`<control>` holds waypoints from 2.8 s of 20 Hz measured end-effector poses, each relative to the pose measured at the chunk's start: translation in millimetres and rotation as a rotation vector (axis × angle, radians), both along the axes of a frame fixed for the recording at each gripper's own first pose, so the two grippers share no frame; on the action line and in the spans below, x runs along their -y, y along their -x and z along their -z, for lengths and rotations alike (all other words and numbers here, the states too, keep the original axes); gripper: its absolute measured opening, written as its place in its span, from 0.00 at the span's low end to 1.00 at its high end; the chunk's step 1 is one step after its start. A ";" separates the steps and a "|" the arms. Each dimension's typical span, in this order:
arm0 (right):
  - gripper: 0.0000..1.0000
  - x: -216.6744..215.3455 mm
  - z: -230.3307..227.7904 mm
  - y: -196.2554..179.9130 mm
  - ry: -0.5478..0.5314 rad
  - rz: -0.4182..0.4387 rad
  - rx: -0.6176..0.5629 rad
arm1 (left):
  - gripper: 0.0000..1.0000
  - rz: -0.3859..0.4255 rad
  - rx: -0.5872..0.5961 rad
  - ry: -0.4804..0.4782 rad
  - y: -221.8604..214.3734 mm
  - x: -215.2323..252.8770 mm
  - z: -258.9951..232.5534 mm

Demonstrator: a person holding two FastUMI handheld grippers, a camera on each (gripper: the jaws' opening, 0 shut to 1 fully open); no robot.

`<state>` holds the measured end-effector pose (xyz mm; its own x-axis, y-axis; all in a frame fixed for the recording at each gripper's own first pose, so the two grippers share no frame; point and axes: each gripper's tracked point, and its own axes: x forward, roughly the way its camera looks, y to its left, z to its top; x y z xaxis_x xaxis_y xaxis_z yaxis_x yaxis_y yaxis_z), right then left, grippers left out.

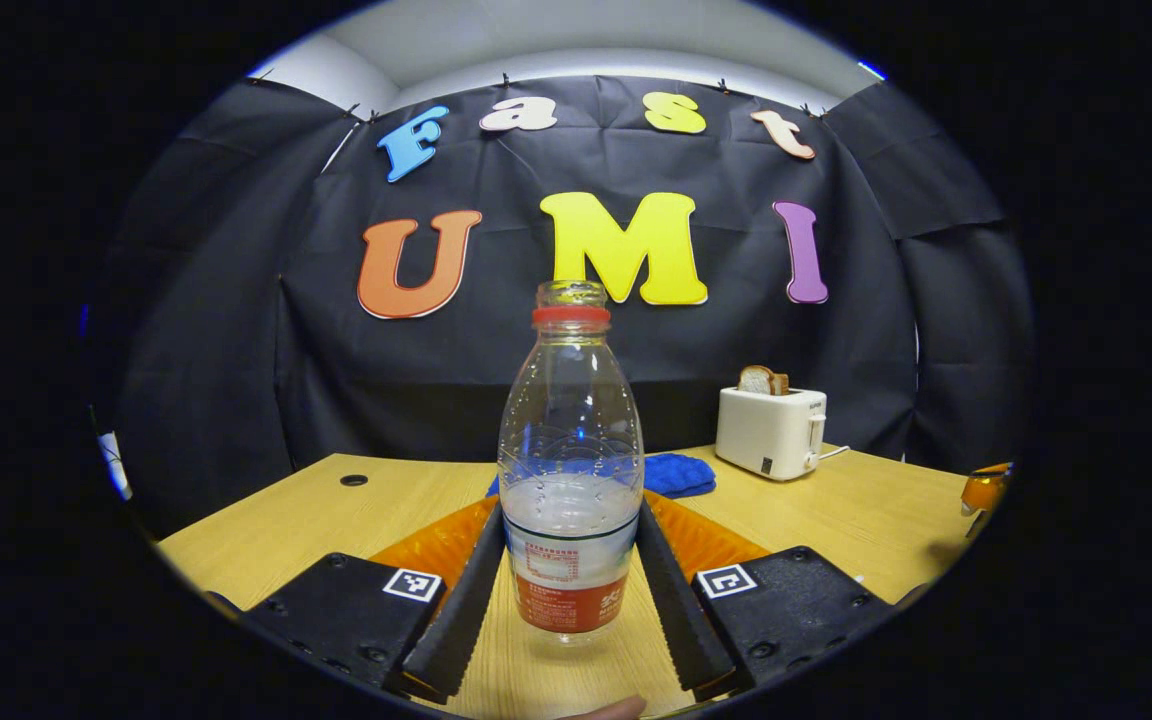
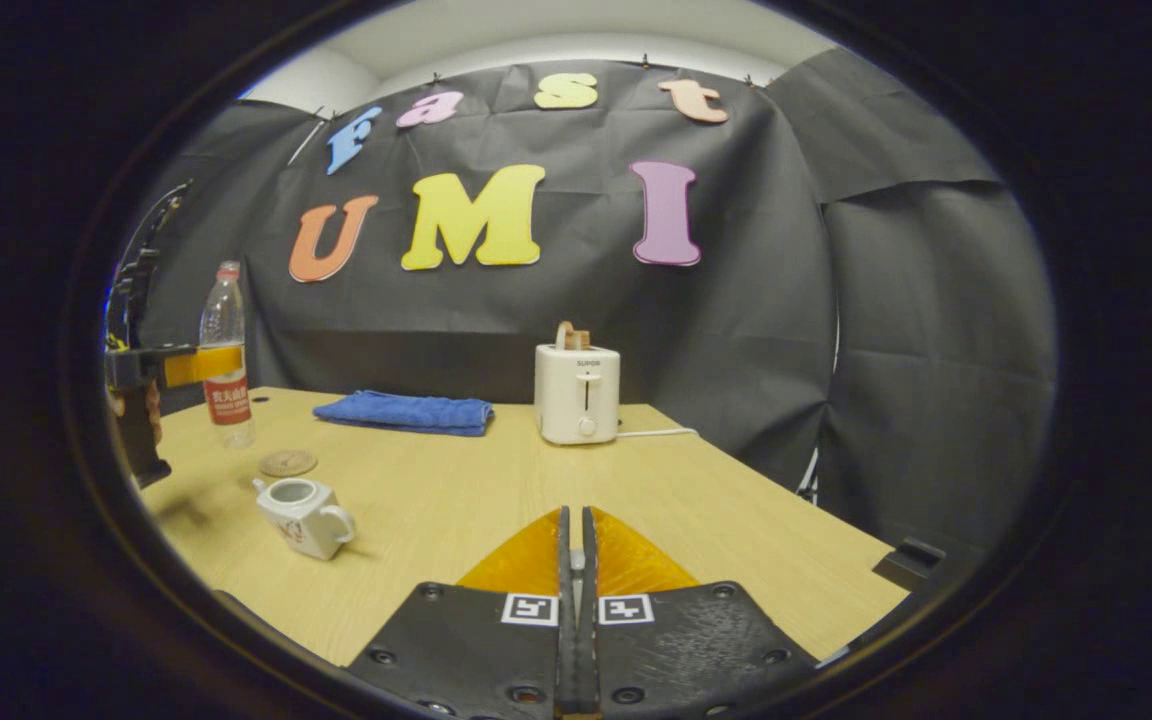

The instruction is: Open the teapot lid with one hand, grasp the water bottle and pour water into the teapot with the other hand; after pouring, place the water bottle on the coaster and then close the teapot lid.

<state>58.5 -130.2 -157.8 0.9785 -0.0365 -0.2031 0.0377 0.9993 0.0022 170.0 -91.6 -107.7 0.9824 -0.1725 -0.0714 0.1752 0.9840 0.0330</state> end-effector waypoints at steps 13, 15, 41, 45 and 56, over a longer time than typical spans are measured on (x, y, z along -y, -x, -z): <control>0.00 -2.1 0.8 0.6 -0.003 0.006 0.023 | 0.80 0.009 -0.020 0.056 -49.9 9.7 27.6; 0.00 -1.9 2.0 0.1 -0.008 0.008 0.028 | 0.80 -0.005 -0.019 0.026 -56.9 5.5 33.9; 0.00 -14.6 8.6 -0.6 -0.004 -0.008 0.011 | 0.91 0.033 -0.004 -0.016 -61.7 13.2 36.2; 0.00 -25.0 3.2 2.6 -0.014 -0.031 0.021 | 0.93 0.062 0.006 0.025 -51.4 14.2 25.8; 0.00 -79.1 -16.5 11.8 -0.053 -0.146 0.031 | 0.96 0.029 0.079 0.091 38.0 -26.4 -28.1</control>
